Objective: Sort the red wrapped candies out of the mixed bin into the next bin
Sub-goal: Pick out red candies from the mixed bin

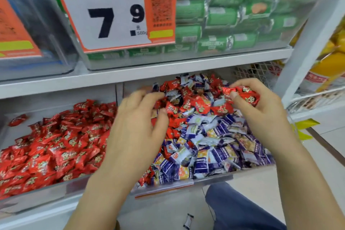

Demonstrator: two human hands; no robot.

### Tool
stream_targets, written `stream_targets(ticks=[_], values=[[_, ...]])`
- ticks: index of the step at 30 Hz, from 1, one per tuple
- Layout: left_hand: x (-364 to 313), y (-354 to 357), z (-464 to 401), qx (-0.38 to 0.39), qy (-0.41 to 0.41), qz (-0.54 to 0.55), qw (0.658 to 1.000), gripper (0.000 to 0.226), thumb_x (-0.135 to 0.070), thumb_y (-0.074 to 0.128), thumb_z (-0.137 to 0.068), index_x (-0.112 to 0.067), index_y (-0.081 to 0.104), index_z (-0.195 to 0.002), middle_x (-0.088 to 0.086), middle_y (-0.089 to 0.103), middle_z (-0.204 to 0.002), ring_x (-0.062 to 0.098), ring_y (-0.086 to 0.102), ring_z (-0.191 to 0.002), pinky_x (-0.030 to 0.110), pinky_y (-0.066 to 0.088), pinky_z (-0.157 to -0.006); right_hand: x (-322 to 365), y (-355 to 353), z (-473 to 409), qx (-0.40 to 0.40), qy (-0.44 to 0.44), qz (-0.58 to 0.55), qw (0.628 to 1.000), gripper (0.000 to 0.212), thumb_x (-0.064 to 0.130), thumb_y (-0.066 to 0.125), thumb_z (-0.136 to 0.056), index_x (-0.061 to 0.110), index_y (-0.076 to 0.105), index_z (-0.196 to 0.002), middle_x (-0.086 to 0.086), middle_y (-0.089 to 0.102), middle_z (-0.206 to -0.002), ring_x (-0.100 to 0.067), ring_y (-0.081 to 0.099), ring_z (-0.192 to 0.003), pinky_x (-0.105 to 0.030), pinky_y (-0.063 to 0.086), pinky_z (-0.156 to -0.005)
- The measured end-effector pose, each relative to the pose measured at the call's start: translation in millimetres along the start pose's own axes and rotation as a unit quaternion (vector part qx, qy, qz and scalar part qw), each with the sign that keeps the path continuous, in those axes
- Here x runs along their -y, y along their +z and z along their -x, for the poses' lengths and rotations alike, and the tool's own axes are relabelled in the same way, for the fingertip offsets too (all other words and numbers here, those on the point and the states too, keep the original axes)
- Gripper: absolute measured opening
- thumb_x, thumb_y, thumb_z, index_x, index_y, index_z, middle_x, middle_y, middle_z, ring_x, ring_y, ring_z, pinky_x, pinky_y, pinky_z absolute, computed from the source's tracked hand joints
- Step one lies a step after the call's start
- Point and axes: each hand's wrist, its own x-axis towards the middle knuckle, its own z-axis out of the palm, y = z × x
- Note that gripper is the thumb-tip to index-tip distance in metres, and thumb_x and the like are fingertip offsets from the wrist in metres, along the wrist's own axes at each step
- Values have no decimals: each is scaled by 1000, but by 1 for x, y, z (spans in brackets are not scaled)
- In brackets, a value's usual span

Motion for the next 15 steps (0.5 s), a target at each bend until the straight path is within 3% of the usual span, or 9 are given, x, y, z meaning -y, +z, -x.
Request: stream_targets(ticks=[3, 6, 9, 10, 13, 15], values=[[-12, 25, -1, 53, 6, 8, 999, 35, -29, 46, -95, -22, 56, -127, -5, 52, -130, 15, 44, -119, 18, 25, -96, -17, -11, 2, -13, 37, 22, 999, 7, 21, 60, -91, 27, 59, -94, 10, 51, -52, -5, 43, -43, -13, 29, -43], [-15, 45, -4, 85, -9, 1, 996, 39, -24, 42, -98, -22, 46, -136, -3, 48, -136, 15, 42, -122, 19, 27, -98, -30, -15, 5, 2, 64, 65, 996, 8, 21, 61, -91, 29, 60, -94, 9, 55, -62, -1, 49, -48, -15, 32, -45], [-27, 56, -14, 106, -12, 26, 994, 44, -31, 37, -100, -23, 36, -143, -3, 42, -143, 15, 38, -129, 22, 28, -103, -38, -19, 6, 15, 93, 105, 990, 9, 26, 60, -90, 33, 57, -95, 3, 61, -68, -8, 50, -51, -23, 33, -49], [-32, 60, -17, 113, -9, 41, 993, 46, -34, 36, -100, -25, 33, -145, -3, 40, -145, 14, 36, -131, 22, 27, -104, -41, -20, 6, 21, 97, 123, 987, 9, 28, 60, -89, 33, 57, -96, 3, 61, -69, -7, 50, -54, -20, 34, -50], [-49, 72, -28, 116, 2, 58, 992, 47, -38, 34, -100, -31, 27, -146, -3, 42, -143, 16, 38, -129, 27, 29, -104, -46, -21, 8, 69, 112, 148, 980, 17, 32, 57, -89, 33, 58, -106, 2, 62, -80, -5, 52, -67, -19, 36, -57], [-57, 80, -32, 104, 11, 32, 994, 42, -33, 38, -100, -31, 37, -142, 1, 52, -132, 19, 48, -117, 29, 37, -95, -46, -22, 10, 98, 116, 145, 978, 26, 34, 55, -91, 35, 57, -116, 0, 62, -93, -9, 54, -72, -23, 38, -60]])
